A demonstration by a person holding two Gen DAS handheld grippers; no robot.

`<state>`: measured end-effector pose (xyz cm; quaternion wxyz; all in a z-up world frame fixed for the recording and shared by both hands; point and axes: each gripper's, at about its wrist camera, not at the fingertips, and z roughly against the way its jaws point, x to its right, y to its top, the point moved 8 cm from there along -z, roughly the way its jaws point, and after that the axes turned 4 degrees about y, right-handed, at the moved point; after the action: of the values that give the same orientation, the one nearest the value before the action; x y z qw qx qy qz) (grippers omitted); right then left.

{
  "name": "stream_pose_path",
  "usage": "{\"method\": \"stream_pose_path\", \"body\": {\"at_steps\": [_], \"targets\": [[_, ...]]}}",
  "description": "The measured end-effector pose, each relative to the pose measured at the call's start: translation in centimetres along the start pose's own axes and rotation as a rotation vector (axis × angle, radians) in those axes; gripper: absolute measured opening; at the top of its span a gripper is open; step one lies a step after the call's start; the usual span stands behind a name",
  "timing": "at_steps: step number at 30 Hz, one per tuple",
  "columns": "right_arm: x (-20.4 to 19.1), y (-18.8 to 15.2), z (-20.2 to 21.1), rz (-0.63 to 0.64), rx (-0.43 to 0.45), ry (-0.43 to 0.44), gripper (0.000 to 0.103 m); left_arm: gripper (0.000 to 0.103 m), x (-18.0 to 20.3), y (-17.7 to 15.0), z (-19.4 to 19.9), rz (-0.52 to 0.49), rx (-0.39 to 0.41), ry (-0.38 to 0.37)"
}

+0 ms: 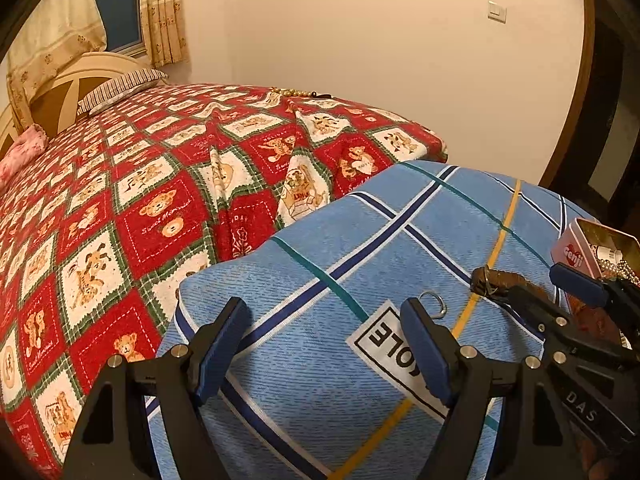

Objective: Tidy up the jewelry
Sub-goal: 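Grasp the brown leather watch with the right tool while left tool grasps the silver ring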

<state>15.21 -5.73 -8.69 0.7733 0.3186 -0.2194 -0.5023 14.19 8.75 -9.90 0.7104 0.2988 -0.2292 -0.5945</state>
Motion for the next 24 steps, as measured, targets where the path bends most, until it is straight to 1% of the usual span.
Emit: {"method": "stream_pose_path", "body": {"at_steps": [1,3,6,7,9,11,15,17,18,20,24], "targets": [[-0.1,0.1,0.1,0.007,0.005,0.004,0.055,0.079,0.0,0.0,-0.1,0.000,-0.001,0.001],[-0.8,0.2,0.4,0.037,0.017,0.015,0.047,0.079,0.0,0.0,-0.2,0.003,-0.004,0.004],[-1.5,0.4,0.4,0.059,0.020,0.022,0.047,0.079,-0.1,0.0,-0.2,0.014,-0.003,-0.004],[-1.8,0.4,0.0,0.060,0.004,0.036,0.047,0.079,-0.1,0.0,-0.2,0.018,-0.004,-0.007],[-2.1,0.1,-1.0,0.072,-0.036,0.036,0.047,0.079,-0.3,0.0,-0.2,0.029,-0.005,-0.013],[-2.0,0.1,-1.4,0.102,-0.050,-0.015,0.047,0.079,-0.4,0.0,-0.2,0.035,-0.005,-0.018],[-1.9,0.4,-1.9,0.108,-0.087,-0.023,0.048,0.079,-0.3,0.0,-0.3,0.038,-0.007,-0.020],[-1.4,0.0,-2.5,0.132,-0.127,-0.059,0.050,0.079,-0.4,0.0,-0.3,0.042,-0.007,-0.024],[-1.1,0.0,-2.6,0.113,-0.119,-0.044,0.047,0.079,-0.4,0.0,-0.3,0.045,-0.006,-0.027],[-0.5,-0.1,-2.5,0.059,-0.136,0.002,0.045,0.079,-0.5,0.0,-0.3,0.050,-0.007,-0.030],[-0.6,-0.6,-1.9,0.029,-0.160,0.024,0.040,0.079,-0.5,0.0,-0.3,0.053,-0.004,-0.034]]}}
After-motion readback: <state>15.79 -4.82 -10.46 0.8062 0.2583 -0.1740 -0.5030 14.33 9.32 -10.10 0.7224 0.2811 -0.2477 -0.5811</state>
